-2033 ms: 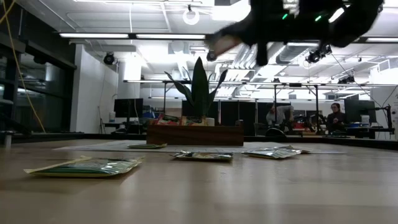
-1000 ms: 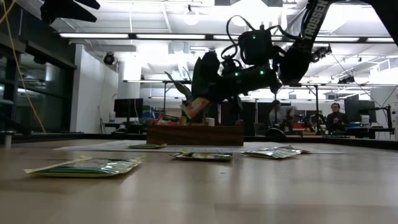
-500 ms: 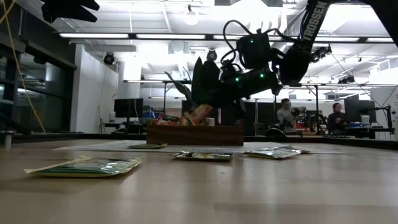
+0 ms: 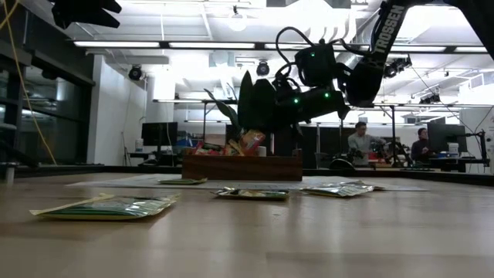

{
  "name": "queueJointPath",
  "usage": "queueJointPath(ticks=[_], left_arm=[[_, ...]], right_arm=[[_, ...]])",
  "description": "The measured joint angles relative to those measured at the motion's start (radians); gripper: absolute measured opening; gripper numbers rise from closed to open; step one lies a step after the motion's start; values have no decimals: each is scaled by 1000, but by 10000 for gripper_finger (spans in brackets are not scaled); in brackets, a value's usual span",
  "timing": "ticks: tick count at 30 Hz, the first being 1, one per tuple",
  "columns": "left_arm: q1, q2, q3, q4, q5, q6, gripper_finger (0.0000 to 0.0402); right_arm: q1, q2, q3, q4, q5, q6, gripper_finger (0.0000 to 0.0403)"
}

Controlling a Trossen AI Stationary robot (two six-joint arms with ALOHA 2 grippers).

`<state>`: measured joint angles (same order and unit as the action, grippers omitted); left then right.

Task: Pick & Place Tea
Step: Put the orange tea bag into the middle section of the wooden organizer

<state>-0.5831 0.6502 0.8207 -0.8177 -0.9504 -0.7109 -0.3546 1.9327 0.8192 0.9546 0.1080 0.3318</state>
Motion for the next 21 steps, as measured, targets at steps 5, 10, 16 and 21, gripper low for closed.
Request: queueJointPath(ticks=[5,10,16,21], left_arm=[[0,0,0,0,0,0,198],[0,0,0,-3,0,0,198],[0,0,0,-3,0,0,198],[0,0,0,-3,0,0,198]], right_arm=[[0,0,0,-15,-61,-50,0],[0,0,0,-19,-70,-64,0],[0,0,11,-27,-59,-72,0],[0,0,66,-94,-70,-101,0]])
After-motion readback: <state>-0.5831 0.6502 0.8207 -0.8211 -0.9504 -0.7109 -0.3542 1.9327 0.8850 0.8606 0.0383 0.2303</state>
